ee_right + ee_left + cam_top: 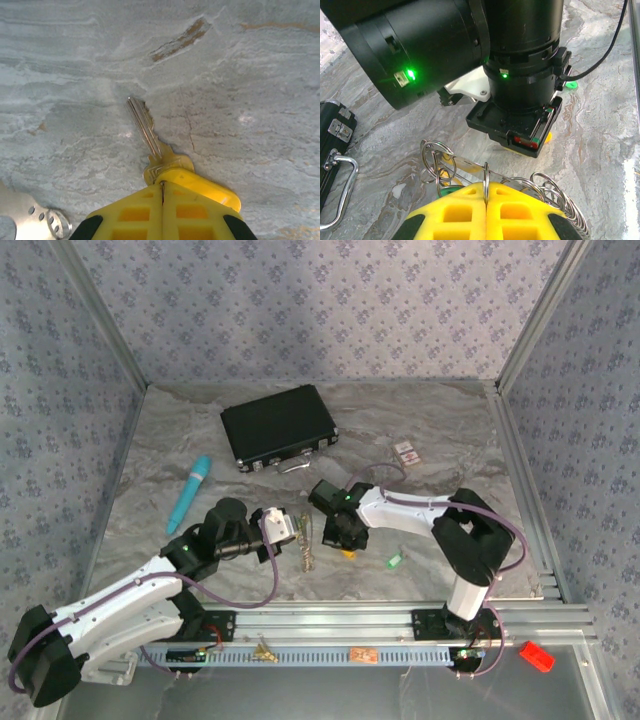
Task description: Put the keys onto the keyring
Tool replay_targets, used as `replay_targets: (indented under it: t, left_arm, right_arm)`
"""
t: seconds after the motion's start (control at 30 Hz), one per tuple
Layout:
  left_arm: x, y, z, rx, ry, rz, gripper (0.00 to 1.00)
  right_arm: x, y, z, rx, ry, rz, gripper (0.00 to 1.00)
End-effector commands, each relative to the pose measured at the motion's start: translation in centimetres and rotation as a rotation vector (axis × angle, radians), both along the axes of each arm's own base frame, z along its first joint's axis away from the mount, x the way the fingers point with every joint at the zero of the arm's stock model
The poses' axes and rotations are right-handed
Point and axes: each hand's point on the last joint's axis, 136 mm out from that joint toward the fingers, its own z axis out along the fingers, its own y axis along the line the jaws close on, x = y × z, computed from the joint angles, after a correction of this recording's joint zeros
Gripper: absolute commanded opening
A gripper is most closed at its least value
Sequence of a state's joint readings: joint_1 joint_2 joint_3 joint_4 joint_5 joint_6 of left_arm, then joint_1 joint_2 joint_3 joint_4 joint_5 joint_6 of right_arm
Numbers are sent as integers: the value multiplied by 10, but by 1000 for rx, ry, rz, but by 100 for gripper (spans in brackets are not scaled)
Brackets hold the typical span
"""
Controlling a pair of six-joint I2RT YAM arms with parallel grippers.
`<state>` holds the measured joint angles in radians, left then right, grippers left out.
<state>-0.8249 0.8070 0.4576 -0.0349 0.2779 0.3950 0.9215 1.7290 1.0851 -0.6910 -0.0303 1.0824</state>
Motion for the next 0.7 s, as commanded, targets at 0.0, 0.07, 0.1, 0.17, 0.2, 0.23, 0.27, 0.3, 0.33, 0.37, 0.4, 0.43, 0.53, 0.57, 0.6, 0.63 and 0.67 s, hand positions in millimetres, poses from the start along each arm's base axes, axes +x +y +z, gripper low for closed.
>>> replay_targets:
  t: [0.0,0.07,0.1,0.17,0.2,0.23,0.27,0.3,0.33,0.37,0.4,0.43,0.53,0.57,0.6,0.63,0.67]
  left_arm:
    - [-2,-1,5,6,15,-2,0]
    - [-1,-1,6,0,26,5,0]
    - [-1,-1,7,-4,31,9,0]
    - [-2,0,9,-8,45,16,0]
    - [-2,0,10,-11,49,20,0]
    - [-2,0,11,-14,54,24,0]
    - [-2,1,12,-19,63,29,0]
    - [-2,1,14,-24,67,33,0]
    - [-2,1,14,-27,75,37,0]
    - [-2,0,15,-27,82,38,0]
    - [-2,1,15,-26,90,40,0]
    - [-3,1,15,-24,95,42,0]
    - [-2,1,14,-26,98,47,0]
    - [-2,2,13,-24,98,50,0]
    - [-1,2,12,-20,99,52,0]
    - [-1,2,10,-19,99,52,0]
    - [-1,2,9,-17,97,51,0]
  right_arm:
    - [11,-9,38,8,-130,106,0]
    - [16,-6,55,54,-217,227,0]
    - [17,-5,60,72,-245,279,0]
    - [21,-2,73,120,-304,382,0]
    - [23,-2,80,127,-333,437,0]
    - [25,1,87,142,-365,494,0]
    - [25,6,94,173,-390,568,0]
    - [27,11,102,199,-424,621,0]
    - [25,16,109,224,-446,688,0]
    - [23,19,112,254,-454,733,0]
    - [24,18,112,259,-449,738,0]
    - [22,17,109,281,-426,739,0]
    - [21,8,88,277,-328,681,0]
    - [22,-1,74,238,-275,637,0]
    - [20,-10,62,203,-219,603,0]
    - [19,-17,48,177,-170,575,0]
    - [19,-24,38,146,-147,556,0]
